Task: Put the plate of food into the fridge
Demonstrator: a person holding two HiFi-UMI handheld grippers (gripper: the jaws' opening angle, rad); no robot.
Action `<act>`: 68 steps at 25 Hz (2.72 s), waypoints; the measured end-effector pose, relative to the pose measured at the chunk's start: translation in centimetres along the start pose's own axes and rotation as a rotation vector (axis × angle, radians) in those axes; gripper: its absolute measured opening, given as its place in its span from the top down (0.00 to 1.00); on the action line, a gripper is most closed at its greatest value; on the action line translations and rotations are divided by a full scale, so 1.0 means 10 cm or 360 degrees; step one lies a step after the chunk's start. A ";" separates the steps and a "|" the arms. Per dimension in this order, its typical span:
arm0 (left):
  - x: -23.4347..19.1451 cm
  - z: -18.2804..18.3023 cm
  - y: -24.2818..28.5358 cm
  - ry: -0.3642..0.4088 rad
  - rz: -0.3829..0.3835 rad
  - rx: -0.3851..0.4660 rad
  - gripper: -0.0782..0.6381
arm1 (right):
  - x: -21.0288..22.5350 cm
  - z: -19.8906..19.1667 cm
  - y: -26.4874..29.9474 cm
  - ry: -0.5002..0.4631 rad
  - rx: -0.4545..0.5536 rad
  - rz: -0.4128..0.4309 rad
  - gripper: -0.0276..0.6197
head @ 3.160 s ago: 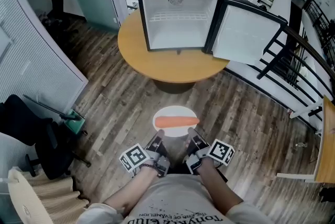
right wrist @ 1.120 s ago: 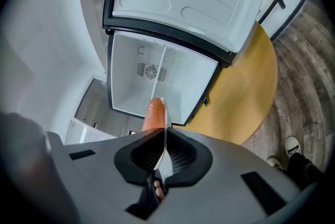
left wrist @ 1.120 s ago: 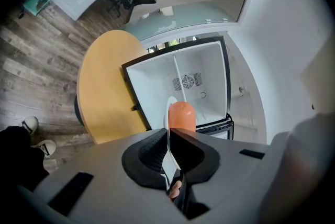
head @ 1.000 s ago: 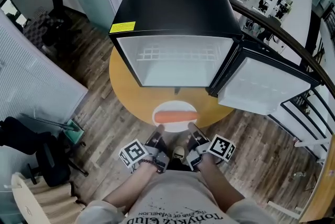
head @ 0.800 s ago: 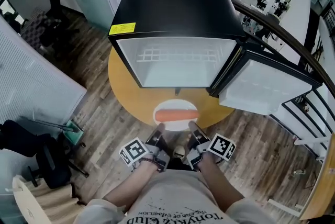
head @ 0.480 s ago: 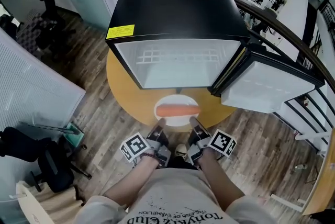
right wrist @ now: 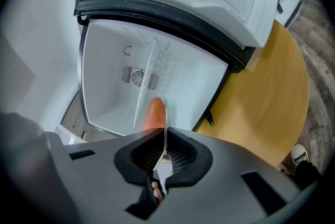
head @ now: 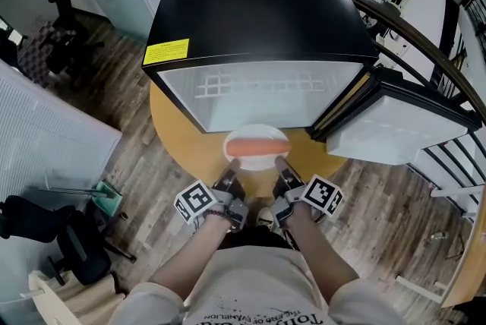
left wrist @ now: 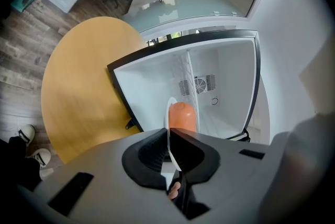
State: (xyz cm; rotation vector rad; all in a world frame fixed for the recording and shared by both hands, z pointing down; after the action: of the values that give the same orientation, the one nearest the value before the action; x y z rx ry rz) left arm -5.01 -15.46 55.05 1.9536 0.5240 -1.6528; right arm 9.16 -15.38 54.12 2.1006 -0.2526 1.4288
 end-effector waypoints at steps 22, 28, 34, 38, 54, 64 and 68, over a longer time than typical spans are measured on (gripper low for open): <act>-0.60 0.45 0.76 -0.0054 0.0070 0.0051 0.84 | 0.45 0.31 0.92 0.0027 0.0074 -0.0093 0.91; -0.72 0.54 0.92 -0.0074 0.0099 0.0076 0.84 | 0.53 0.40 1.12 0.0039 0.0087 -0.0116 0.91; -0.83 0.67 1.08 -0.0065 0.0122 0.0098 0.84 | 0.60 0.47 1.36 0.0020 0.0102 -0.0127 0.91; -0.91 0.72 1.16 -0.0077 0.0128 0.0121 0.84 | 0.66 0.50 1.47 0.0021 0.0116 -0.0147 0.91; -1.03 0.87 1.44 -0.0057 0.0182 0.0154 0.84 | 0.76 0.68 1.78 0.0011 0.0148 -0.0189 0.90; -1.08 0.90 1.52 -0.0058 0.0211 0.0169 0.84 | 0.74 0.72 1.85 -0.0061 0.0154 -0.0245 0.90; -1.09 0.91 1.53 -0.0055 0.0213 0.0162 0.84 | 0.75 0.73 1.86 -0.0069 0.0153 -0.0278 0.90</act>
State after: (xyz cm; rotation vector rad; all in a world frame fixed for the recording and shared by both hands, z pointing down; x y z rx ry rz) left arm -4.86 -32.63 66.84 1.9821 0.2944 -1.6542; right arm 9.42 -33.37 65.58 2.1740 -0.0160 1.3170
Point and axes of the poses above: the fingertips, and each gripper's own axes: y forward along the fingers, x to its right, z out of its top, the point moved 1 cm from there along -y, backward along the fingers, and after that the axes turned 5 degrees about -z, right-handed, at the moved point
